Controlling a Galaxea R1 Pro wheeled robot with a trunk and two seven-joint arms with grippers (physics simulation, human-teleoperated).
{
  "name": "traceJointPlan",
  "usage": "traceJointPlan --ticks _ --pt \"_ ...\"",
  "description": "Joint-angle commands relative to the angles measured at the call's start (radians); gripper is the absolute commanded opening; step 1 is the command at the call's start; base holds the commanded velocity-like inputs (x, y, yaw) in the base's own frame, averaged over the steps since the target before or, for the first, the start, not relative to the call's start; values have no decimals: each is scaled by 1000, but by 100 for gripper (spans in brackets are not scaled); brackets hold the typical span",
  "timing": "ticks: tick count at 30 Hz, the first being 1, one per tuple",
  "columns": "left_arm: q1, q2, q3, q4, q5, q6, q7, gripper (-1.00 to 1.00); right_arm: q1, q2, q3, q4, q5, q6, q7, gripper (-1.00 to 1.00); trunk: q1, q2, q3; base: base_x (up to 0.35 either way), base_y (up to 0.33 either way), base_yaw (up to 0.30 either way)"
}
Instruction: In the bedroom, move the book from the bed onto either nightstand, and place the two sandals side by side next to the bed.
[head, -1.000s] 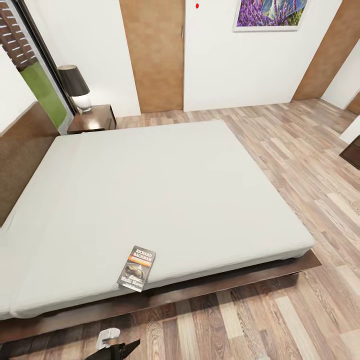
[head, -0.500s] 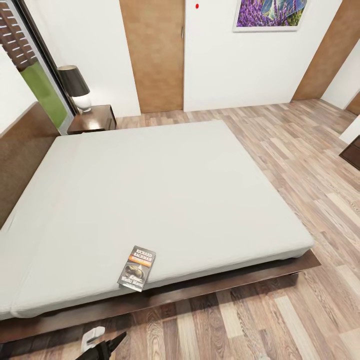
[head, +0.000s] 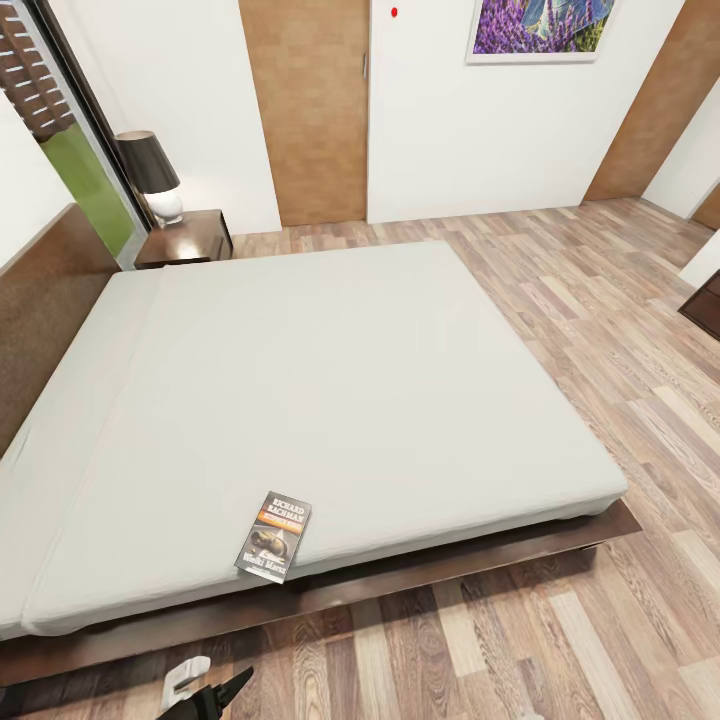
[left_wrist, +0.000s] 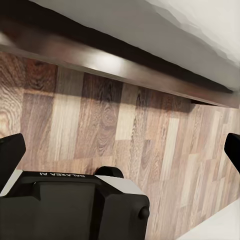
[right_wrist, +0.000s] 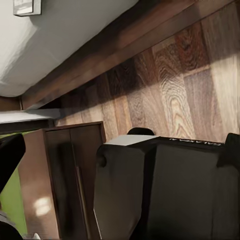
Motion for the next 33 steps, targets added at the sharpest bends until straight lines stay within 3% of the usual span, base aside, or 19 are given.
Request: traceJointPlan --ticks 1,9,11,12,13,15,19,25,30,33 --pt "0 0 2 0 7 10 -4 100 -1 -1 8 1 -8 -7 -7 100 0 -1 -1 0 0 0" --pt "0 1 6 0 8 11 -5 100 -2 15 10 -36 -10 -6 -21 100 0 -1 -1 0 0 0" --pt "0 3 8 0 9 11 -6 100 -2 50 11 -69 -10 -4 -22 100 0 -1 -1 0 0 0" --pt "0 5 11 0 9 12 -6 100 -2 99 11 -98 -10 -3 -23 100 0 -1 -1 0 0 0" --pt "0 6 12 -1 9 12 -6 100 -2 124 11 -113 -10 -3 -23 100 0 -1 -1 0 0 0" --pt "0 15 25 -1 10 12 -6 100 -4 204 11 -158 -10 -3 -39 100 0 -1 -1 0 0 0" --pt "0 28 52 -1 10 12 -6 100 -7 249 11 -188 -11 -2 -133 100 0 -1 -1 0 0 0" --pt "0 33 82 -1 10 10 -6 100 -13 269 13 -237 -18 -1 -193 100 0 -1 -1 0 0 0" --pt "0 31 84 -1 10 8 -5 100 -36 274 14 -260 -158 6 -281 100 0 -1 -1 0 0 0" --pt "0 30 84 -1 10 8 -4 100 -92 276 15 -263 -256 13 -339 100 0 -1 -1 0 0 0"
